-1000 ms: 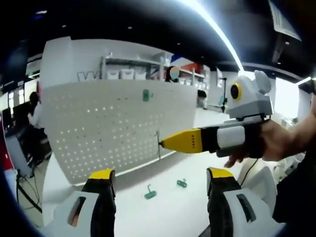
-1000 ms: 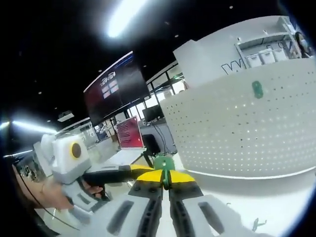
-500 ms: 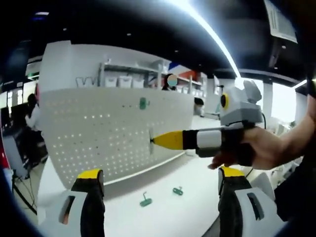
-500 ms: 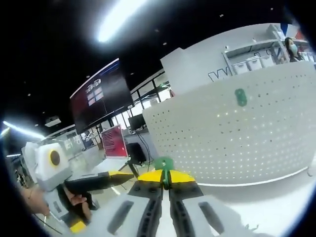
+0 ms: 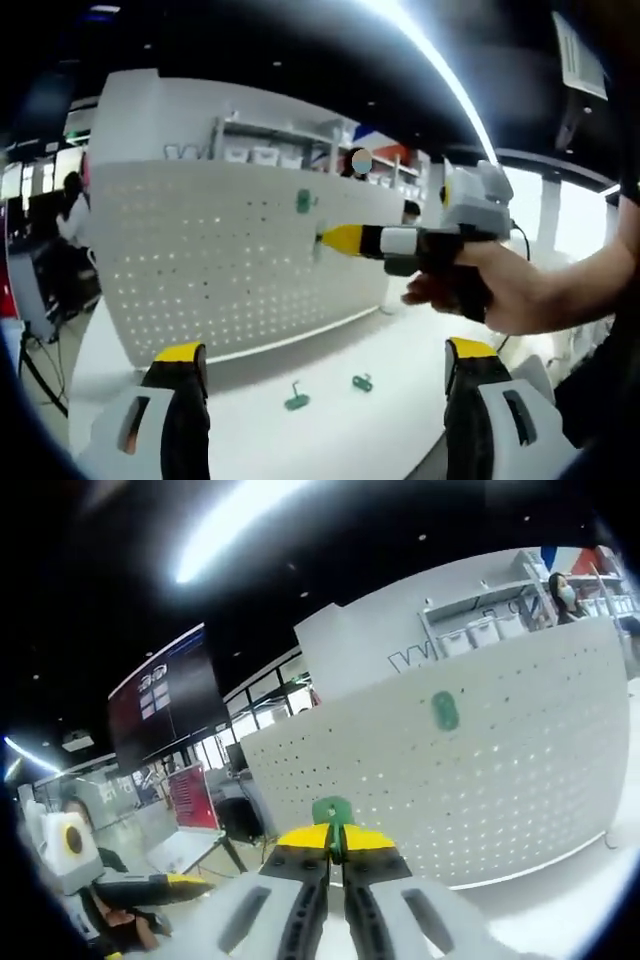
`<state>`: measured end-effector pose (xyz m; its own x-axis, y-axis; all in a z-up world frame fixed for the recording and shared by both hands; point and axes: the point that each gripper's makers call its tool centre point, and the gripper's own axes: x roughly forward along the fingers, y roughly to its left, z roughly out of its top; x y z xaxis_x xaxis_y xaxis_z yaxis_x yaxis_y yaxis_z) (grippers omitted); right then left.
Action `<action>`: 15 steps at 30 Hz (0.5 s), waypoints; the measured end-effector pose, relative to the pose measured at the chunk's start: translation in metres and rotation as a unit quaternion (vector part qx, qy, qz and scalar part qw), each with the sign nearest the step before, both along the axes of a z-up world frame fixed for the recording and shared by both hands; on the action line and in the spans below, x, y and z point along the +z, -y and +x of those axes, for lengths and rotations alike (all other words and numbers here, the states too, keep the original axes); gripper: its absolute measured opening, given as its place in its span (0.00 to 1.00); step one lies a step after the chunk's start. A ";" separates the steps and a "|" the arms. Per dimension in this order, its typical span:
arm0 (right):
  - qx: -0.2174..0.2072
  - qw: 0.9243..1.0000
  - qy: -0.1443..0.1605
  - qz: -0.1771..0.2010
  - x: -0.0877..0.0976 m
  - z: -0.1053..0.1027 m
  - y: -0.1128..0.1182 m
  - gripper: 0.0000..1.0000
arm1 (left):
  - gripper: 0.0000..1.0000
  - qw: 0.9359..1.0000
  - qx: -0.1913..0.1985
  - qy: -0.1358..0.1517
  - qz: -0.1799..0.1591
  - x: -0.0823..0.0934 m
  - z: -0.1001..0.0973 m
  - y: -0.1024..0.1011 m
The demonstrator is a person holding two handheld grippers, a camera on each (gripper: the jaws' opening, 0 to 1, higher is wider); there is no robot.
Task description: Insert the hook assembly into the mounting plate slot until the hook locks in place.
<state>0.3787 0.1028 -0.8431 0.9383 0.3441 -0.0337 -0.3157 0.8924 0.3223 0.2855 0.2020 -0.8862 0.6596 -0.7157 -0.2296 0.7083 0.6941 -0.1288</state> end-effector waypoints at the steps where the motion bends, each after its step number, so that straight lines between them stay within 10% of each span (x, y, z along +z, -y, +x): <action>1: -0.006 1.000 0.002 -0.002 0.000 0.003 0.004 0.00 | 0.99 1.000 0.003 0.000 -0.003 0.001 0.001 -0.002; 15: -0.075 0.997 0.021 -0.018 0.007 0.041 0.060 0.00 | 0.97 0.999 0.031 -0.018 -0.019 -0.003 0.009 -0.020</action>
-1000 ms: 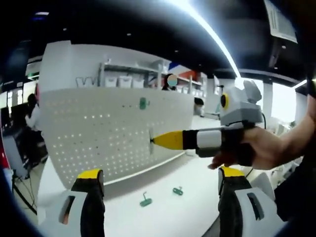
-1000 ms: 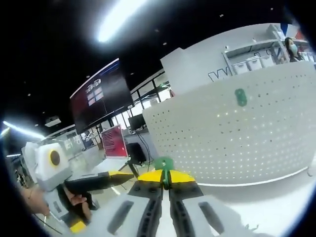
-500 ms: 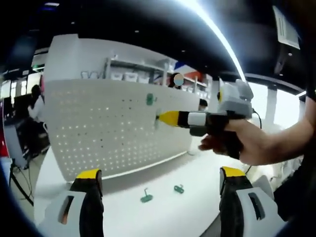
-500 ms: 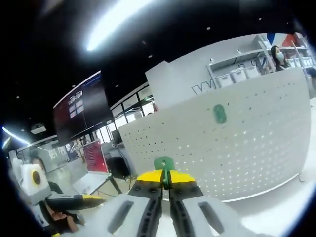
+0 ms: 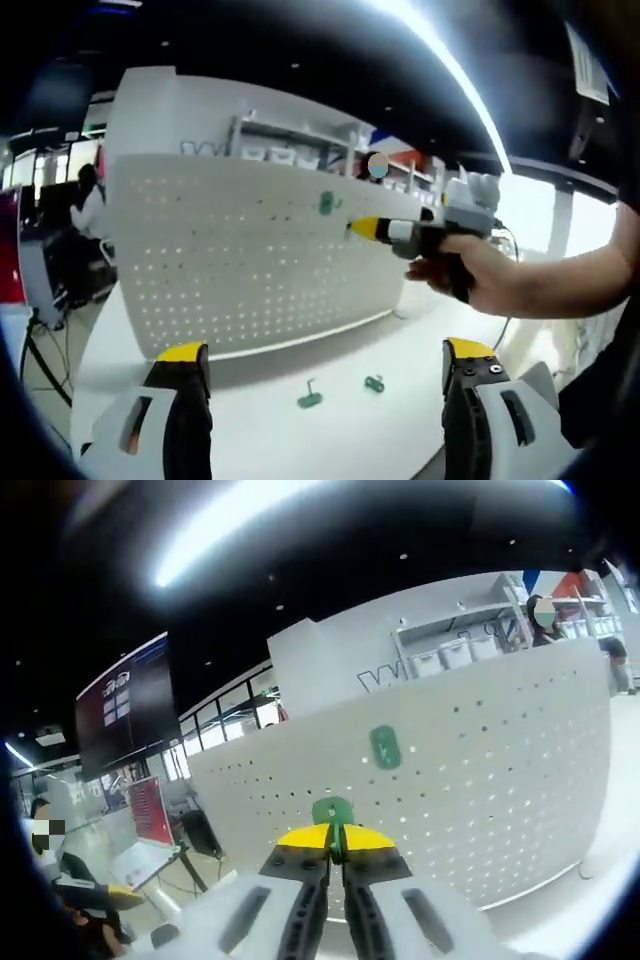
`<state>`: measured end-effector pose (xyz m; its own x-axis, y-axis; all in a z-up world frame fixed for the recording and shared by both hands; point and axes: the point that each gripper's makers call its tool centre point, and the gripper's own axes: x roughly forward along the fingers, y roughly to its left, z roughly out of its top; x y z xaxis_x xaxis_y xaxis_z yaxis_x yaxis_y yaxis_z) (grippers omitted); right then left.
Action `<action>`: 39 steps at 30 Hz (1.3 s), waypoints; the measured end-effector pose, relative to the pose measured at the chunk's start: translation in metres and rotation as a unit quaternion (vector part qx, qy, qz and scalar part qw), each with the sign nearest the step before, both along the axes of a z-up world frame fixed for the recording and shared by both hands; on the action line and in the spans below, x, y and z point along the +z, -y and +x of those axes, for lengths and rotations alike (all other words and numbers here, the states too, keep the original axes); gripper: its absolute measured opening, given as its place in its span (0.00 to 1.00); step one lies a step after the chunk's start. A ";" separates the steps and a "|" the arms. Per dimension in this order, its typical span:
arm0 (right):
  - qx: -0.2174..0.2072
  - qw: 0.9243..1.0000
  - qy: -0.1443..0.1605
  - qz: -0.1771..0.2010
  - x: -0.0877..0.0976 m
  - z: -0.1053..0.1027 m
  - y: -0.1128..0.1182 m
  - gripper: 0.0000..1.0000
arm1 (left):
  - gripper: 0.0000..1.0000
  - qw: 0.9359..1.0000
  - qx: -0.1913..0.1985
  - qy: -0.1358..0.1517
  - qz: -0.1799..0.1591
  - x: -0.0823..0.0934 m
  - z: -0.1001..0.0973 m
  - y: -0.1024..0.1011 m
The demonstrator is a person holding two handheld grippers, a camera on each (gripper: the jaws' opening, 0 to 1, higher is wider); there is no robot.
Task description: Insert the hook assembly into the mounting plate slot until the hook locks in place.
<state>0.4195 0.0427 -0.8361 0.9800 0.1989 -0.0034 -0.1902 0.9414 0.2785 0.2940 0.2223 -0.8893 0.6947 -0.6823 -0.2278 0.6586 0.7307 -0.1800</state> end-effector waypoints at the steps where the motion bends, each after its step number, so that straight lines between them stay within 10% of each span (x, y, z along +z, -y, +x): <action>1: -0.003 1.000 0.002 -0.005 0.000 0.001 0.002 0.00 | 0.97 1.000 0.002 -0.003 -0.008 0.001 0.001 -0.001; 39: -0.107 0.993 0.048 -0.025 0.029 0.061 0.072 0.00 | 0.92 0.999 -0.010 -0.037 -0.020 -0.017 0.002 0.014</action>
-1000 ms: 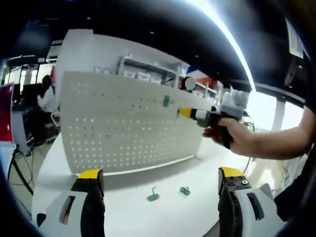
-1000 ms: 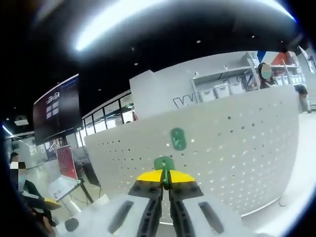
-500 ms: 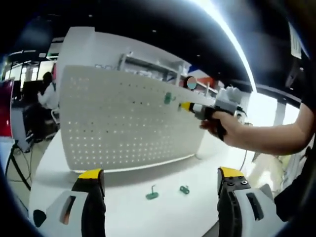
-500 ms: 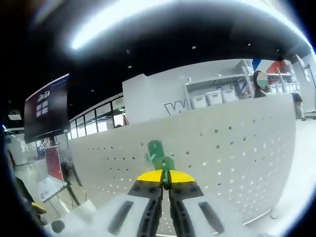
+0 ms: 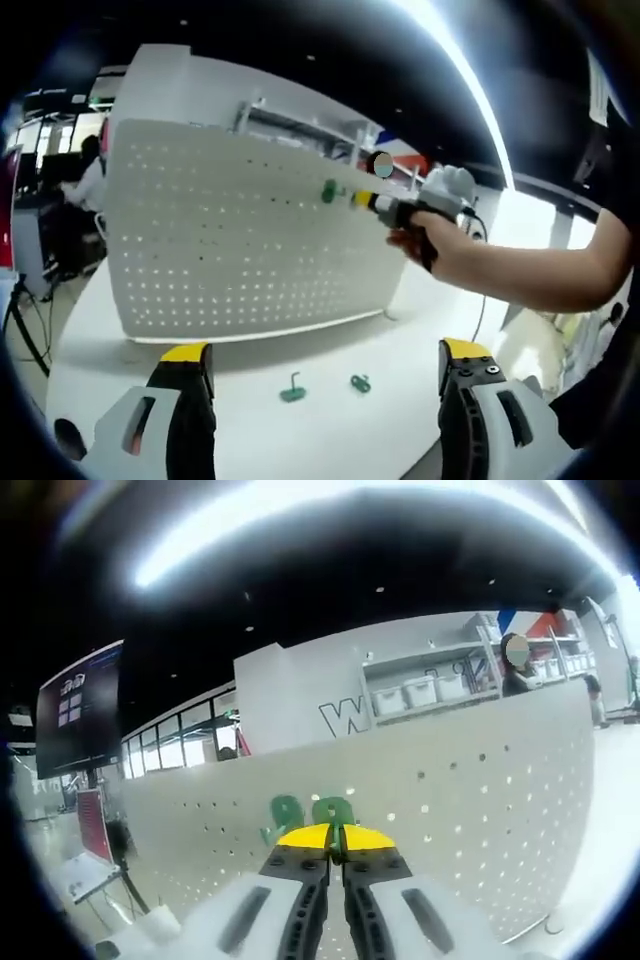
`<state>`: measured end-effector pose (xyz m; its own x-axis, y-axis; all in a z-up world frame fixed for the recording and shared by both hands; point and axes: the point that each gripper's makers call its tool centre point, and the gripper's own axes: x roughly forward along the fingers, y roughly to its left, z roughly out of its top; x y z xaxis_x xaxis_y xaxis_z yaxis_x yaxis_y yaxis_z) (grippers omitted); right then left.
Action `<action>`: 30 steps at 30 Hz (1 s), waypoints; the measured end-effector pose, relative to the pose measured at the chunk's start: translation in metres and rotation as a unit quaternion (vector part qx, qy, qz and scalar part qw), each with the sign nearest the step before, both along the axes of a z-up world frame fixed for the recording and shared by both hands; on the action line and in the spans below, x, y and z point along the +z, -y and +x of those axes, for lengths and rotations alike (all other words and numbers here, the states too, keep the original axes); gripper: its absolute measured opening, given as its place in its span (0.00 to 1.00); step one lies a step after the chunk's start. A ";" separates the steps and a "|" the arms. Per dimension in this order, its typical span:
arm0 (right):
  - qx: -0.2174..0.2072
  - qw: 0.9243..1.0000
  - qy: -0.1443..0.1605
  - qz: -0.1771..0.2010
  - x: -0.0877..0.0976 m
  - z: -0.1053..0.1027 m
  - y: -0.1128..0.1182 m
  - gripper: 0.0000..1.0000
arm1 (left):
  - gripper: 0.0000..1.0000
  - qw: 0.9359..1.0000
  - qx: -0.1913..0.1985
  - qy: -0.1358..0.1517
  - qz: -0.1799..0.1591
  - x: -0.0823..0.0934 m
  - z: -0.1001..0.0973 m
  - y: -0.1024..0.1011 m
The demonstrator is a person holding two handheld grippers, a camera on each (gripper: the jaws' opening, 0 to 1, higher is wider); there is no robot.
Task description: Insert the hook assembly into the mounting plate slot until the hook locks in place.
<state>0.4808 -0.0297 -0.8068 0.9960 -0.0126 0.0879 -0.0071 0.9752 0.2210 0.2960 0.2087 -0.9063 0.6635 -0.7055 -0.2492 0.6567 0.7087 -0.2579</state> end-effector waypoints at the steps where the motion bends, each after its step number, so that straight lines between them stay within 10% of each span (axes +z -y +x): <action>1: -0.003 1.000 0.001 0.004 0.002 0.001 0.001 0.00 | 0.92 1.000 -0.001 -0.002 0.002 -0.001 0.000 0.000; 30: -0.033 0.999 -0.017 -0.013 0.000 0.016 0.008 0.00 | 0.91 1.000 0.019 -0.006 0.002 -0.005 0.010 -0.016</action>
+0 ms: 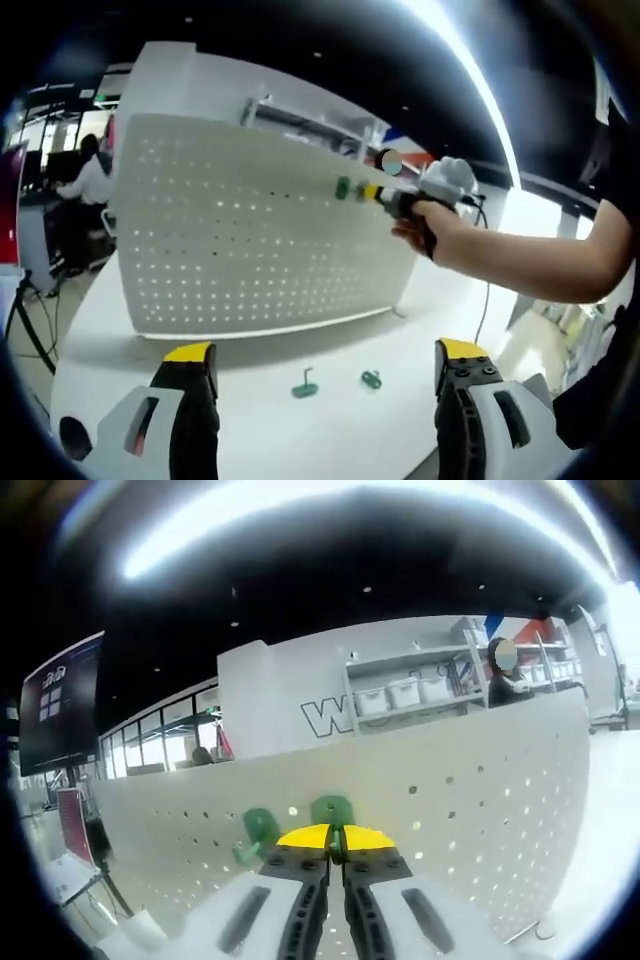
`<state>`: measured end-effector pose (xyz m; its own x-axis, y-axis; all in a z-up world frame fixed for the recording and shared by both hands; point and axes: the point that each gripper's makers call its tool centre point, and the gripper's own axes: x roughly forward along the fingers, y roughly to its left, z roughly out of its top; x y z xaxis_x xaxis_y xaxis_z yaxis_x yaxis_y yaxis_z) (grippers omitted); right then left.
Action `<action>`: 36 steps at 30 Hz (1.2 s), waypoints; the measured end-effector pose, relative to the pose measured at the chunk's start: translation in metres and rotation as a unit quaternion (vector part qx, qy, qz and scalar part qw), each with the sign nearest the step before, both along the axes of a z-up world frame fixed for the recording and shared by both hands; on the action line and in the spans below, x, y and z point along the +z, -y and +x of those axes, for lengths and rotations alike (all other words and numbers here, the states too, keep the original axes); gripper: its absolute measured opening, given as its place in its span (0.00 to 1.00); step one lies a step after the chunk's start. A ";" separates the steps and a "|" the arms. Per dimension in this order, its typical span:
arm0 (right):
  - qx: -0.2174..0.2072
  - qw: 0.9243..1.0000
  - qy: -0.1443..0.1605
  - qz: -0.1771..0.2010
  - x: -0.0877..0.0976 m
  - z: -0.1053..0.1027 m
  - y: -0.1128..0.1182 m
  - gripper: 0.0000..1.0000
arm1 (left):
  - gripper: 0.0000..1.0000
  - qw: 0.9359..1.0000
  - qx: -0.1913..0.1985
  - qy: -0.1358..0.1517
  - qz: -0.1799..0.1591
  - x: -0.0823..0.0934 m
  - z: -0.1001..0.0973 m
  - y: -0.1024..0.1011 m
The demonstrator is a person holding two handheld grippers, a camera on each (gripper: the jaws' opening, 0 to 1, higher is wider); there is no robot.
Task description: Insert the hook assembly into the mounting plate slot until the hook locks in place.
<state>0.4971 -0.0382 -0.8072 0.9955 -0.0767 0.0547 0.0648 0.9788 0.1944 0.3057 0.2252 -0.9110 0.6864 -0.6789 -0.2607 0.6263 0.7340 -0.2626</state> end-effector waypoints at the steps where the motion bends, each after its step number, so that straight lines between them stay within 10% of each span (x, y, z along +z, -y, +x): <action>1: -0.001 1.000 -0.002 -0.002 0.000 0.000 0.000 0.00 | 0.91 1.000 0.001 0.000 0.000 0.000 0.000 -0.001; 36: 0.006 0.998 -0.026 -0.056 0.021 -0.011 -0.007 0.11 | 0.93 1.000 0.010 -0.009 0.015 -0.002 -0.015 -0.017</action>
<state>0.4862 -0.0317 -0.7862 0.9981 -0.0606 0.0105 0.0596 0.9949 0.0812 0.2902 0.2422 -0.9128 0.6942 -0.6571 -0.2939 0.6073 0.7538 -0.2511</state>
